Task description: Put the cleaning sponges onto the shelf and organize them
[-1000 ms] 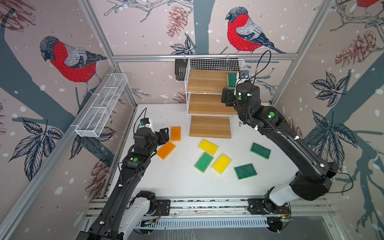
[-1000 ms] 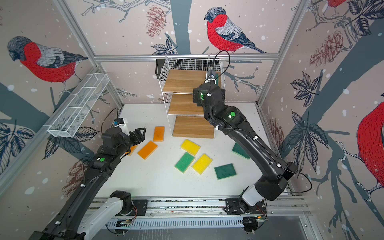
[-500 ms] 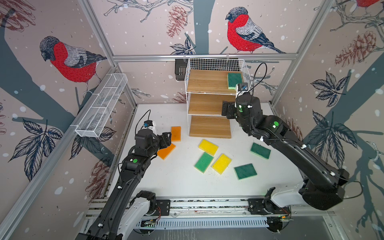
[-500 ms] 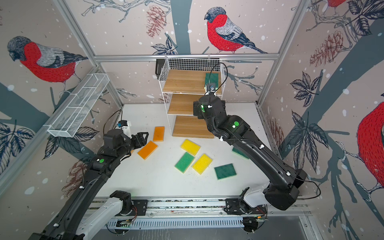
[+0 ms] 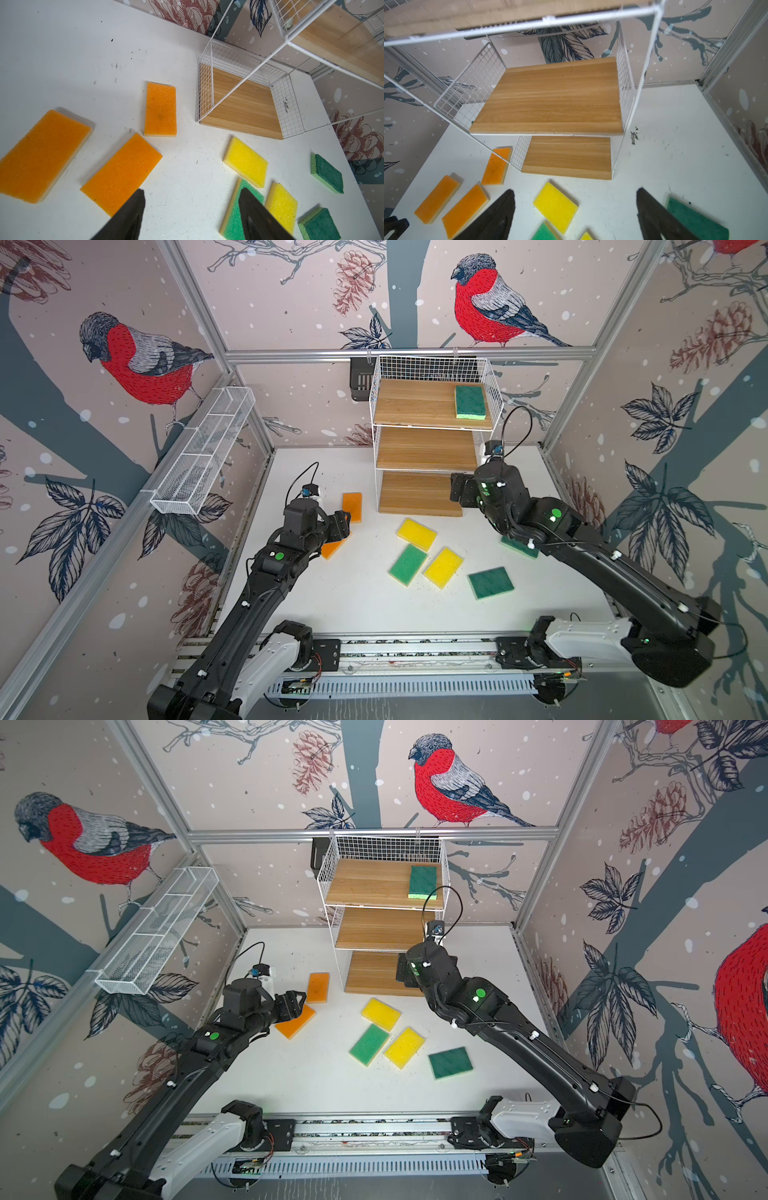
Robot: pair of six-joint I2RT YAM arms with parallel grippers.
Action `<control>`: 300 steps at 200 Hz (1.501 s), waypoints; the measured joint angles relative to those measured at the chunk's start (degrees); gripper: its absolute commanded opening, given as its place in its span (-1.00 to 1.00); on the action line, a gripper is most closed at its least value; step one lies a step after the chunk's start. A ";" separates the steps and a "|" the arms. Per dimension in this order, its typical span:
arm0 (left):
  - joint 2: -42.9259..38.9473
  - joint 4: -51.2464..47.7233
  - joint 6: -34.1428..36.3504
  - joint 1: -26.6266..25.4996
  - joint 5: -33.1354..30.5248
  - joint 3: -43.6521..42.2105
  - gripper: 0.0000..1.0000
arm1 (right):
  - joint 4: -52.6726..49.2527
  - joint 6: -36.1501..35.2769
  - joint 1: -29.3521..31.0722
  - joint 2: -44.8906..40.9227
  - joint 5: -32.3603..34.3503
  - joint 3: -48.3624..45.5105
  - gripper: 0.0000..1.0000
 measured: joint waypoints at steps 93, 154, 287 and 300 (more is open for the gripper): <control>0.59 0.87 -0.44 -0.83 0.00 -1.81 0.44 | 6.40 19.96 2.95 -3.26 -6.14 -19.85 0.78; 0.79 2.01 -1.11 -1.18 0.63 -2.69 0.44 | 7.82 34.97 7.63 -1.68 -7.08 -27.19 0.81; -0.39 5.49 -3.74 -1.81 6.08 -6.14 0.44 | 7.76 55.06 17.14 9.79 -9.16 -29.99 0.82; -0.39 5.49 -4.39 -1.92 6.38 -6.54 0.44 | 7.56 55.54 17.29 10.91 -9.68 -29.90 0.82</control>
